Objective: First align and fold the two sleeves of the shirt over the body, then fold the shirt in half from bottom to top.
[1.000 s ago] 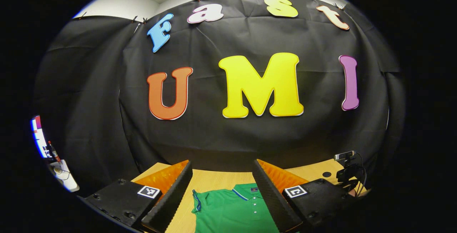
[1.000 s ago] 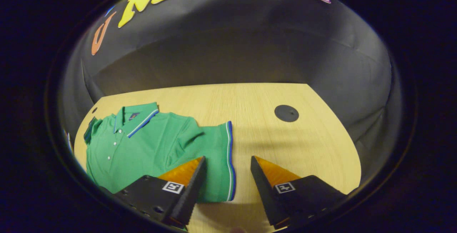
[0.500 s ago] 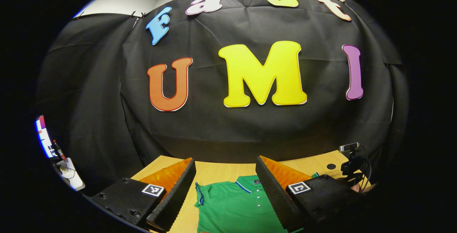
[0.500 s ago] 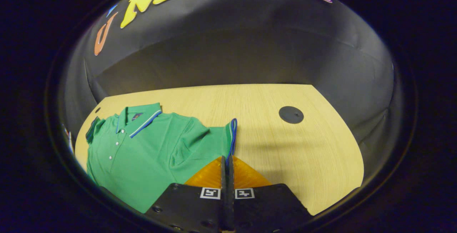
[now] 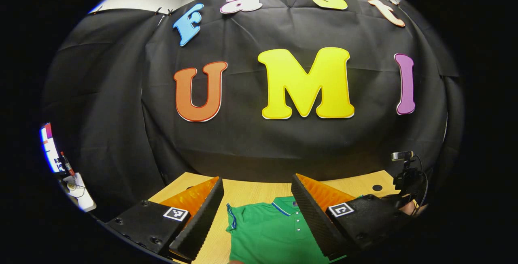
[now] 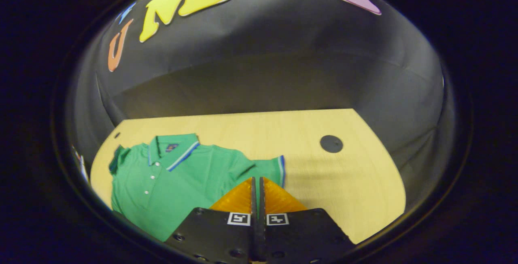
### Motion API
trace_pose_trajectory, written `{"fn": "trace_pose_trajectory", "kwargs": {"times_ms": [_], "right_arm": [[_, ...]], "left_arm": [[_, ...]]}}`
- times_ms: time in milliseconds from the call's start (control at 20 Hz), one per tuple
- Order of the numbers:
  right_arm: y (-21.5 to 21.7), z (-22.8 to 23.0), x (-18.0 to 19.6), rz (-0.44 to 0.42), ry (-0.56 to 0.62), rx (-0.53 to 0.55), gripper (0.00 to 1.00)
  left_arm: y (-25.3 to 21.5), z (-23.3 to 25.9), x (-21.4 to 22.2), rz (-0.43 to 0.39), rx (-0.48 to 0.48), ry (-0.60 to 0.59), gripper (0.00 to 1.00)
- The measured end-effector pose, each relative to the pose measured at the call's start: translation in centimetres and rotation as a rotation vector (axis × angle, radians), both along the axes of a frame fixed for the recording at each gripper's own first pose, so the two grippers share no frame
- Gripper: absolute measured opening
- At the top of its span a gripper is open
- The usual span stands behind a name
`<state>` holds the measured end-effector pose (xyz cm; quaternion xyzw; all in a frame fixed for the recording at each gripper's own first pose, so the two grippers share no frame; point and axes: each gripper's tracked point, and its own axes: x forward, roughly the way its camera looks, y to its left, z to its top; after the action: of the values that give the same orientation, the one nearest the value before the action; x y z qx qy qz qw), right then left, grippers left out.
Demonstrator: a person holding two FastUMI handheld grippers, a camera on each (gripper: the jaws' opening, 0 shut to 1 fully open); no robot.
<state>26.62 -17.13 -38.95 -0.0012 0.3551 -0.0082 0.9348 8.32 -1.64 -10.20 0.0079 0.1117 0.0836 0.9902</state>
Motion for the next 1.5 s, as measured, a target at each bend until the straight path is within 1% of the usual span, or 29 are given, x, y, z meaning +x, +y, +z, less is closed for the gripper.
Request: {"fn": "trace_pose_trajectory", "kwargs": {"times_ms": [50, 100, 200, 400, 500, 600, 650, 700, 750, 800, 900, 1100, 1350, 1500], "right_arm": [[-0.6, -0.4, -0.3, -0.019, 0.018, -0.011, 0.0], [-0.5, -0.8, -0.8, -0.013, 0.038, 0.001, 0.01], [-0.8, -2.4, -1.4, 0.02, 0.087, -0.013, 0.43], [-1.0, -4.4, -1.8, 0.032, 0.165, -0.043, 0.43], [-0.7, -4.7, -1.8, 0.035, 0.191, -0.011, 0.43], [-0.6, -4.4, -2.1, 0.055, 0.204, 0.0, 0.43], [-0.8, -5.1, -1.9, 0.063, 0.22, -0.014, 0.3], [-0.6, -4.8, -1.9, 0.077, 0.201, -0.018, 0.17], [-0.6, -4.9, -2.1, 0.078, 0.217, -0.022, 0.13], [-0.6, -4.7, -1.9, 0.079, 0.207, -0.024, 0.01], [-0.4, -4.4, -1.6, 0.075, 0.193, 0.009, 0.0], [0.6, -2.8, -1.8, 0.046, 0.173, 0.127, 0.0], [1.8, -0.8, -1.9, 0.059, 0.156, 0.158, 0.0], [4.0, 1.1, -1.4, 0.075, 0.119, 0.182, 0.0]], "left_arm": [[0.3, 0.1, -0.2, 0.0, -0.006, -0.006, 1.0], [0.7, 0.2, -0.2, 0.002, -0.008, -0.01, 1.0], [1.6, -0.2, -0.4, 0.017, -0.007, -0.003, 1.0], [2.2, -0.5, -0.7, 0.028, -0.006, 0.008, 1.0], [2.3, -0.5, -0.7, 0.029, -0.008, 0.008, 1.0], [2.1, -0.9, -0.6, 0.031, -0.019, 0.012, 1.0], [1.9, -1.2, -0.5, 0.03, -0.024, 0.015, 1.0], [1.9, -1.4, -0.5, 0.031, -0.029, 0.023, 1.0], [1.8, -1.4, -0.7, 0.03, -0.031, 0.027, 1.0], [1.7, -1.3, -0.6, 0.028, -0.03, 0.024, 1.0], [1.8, -0.9, -0.6, 0.027, -0.016, 0.018, 1.0], [2.2, -1.1, -0.4, 0.031, -0.009, 0.02, 1.0], [2.2, -1.0, -0.3, 0.027, -0.007, 0.018, 1.0], [2.3, -0.9, -0.2, 0.028, -0.012, 0.012, 1.0]]}}
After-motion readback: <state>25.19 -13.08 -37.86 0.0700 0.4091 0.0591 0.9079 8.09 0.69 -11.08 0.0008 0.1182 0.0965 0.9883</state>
